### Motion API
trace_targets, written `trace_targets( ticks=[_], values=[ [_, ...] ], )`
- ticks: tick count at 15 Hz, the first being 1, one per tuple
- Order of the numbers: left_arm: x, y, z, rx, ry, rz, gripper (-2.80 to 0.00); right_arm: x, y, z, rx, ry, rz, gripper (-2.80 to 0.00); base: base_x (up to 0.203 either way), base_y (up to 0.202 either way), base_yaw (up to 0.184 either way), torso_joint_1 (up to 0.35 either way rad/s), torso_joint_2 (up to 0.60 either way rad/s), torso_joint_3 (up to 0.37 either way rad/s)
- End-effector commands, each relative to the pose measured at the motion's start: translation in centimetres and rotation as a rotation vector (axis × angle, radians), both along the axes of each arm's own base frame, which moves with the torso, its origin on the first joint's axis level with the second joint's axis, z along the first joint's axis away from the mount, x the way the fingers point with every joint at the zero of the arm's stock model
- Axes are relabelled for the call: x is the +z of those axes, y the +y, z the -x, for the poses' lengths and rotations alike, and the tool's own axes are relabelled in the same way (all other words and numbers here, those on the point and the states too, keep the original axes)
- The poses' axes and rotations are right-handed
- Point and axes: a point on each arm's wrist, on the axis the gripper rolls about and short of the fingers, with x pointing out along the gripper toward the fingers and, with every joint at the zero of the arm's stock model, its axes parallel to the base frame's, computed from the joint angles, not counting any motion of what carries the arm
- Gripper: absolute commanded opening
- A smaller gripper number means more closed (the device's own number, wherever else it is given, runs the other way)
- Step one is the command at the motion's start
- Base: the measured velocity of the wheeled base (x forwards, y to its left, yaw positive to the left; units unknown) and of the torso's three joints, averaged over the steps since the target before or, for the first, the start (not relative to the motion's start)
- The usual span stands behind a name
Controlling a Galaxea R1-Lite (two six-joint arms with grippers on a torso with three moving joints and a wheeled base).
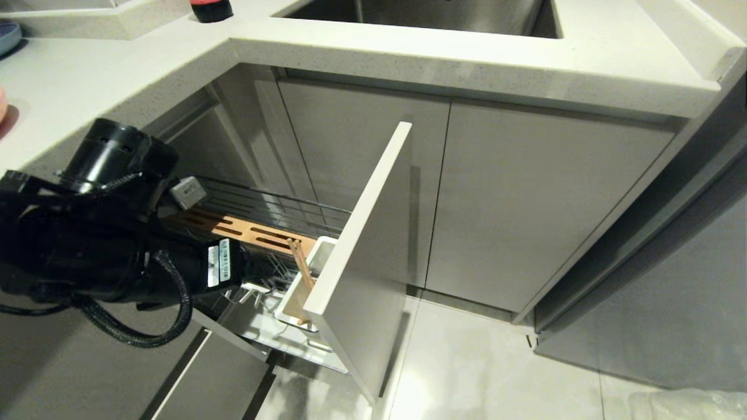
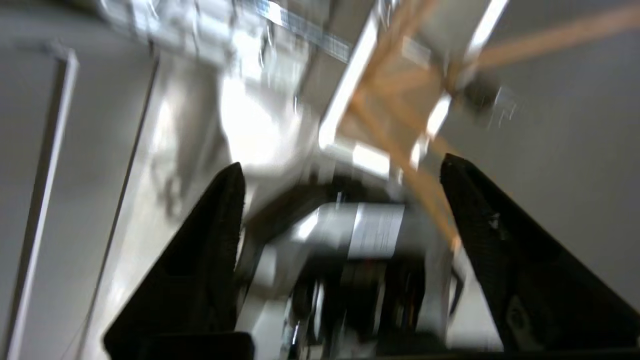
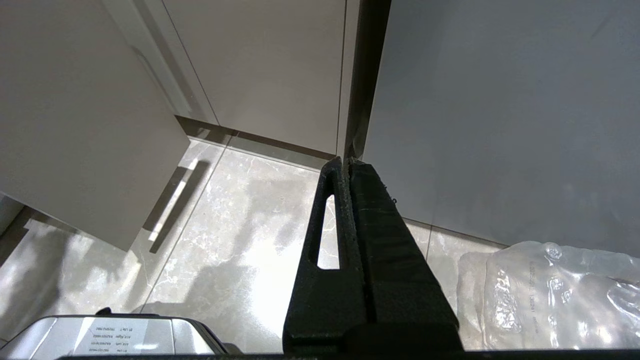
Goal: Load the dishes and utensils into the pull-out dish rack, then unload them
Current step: Take the chopsticks out of the cupboard
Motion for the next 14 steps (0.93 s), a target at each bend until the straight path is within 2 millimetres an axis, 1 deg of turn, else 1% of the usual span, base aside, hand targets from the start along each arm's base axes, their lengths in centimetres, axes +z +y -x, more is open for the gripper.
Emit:
trace_targets(
  ticks=[1, 4, 7, 10, 12, 14],
  values=[
    [0.1, 0.3, 0.8, 0.040, -0.139, 0.037, 0.00, 0.0, 0.0, 0.0, 0.001, 0.000, 0.001, -2.80, 0.000, 0.000, 0.000, 0.000, 0.00, 0.000],
    [-1.4, -0.5, 1.1, 0.051, -0.242, 0.064, 0.00, 0.0, 0.0, 0.0, 0.001, 0.001, 0.001, -2.80, 0.000, 0.000, 0.000, 0.000, 0.00, 0.000],
    [-2.9, -2.1, 1.3, -0.027, -0.258, 0.058, 0.00, 0.0, 0.0, 0.0, 0.001, 0.000, 0.001, -2.80, 0.000, 0.000, 0.000, 0.000, 0.00, 0.000],
    [-4.5, -3.1, -0.3, -0.021, -0.226, 0.024, 0.00, 0.0, 0.0, 0.0, 0.001, 0.000, 0.001, -2.80, 0.000, 0.000, 0.000, 0.000, 0.00, 0.000],
    [-5.9, -3.9, -2.0, 0.011, -0.227, -0.006, 0.00, 0.0, 0.0, 0.0, 0.001, 0.000, 0.001, -2.80, 0.000, 0.000, 0.000, 0.000, 0.00, 0.000],
    [-6.8, -4.5, -3.9, 0.063, -0.278, -0.015, 0.00, 0.0, 0.0, 0.0, 0.001, 0.000, 0.001, -2.80, 0.000, 0.000, 0.000, 0.000, 0.00, 0.000]
  ],
)
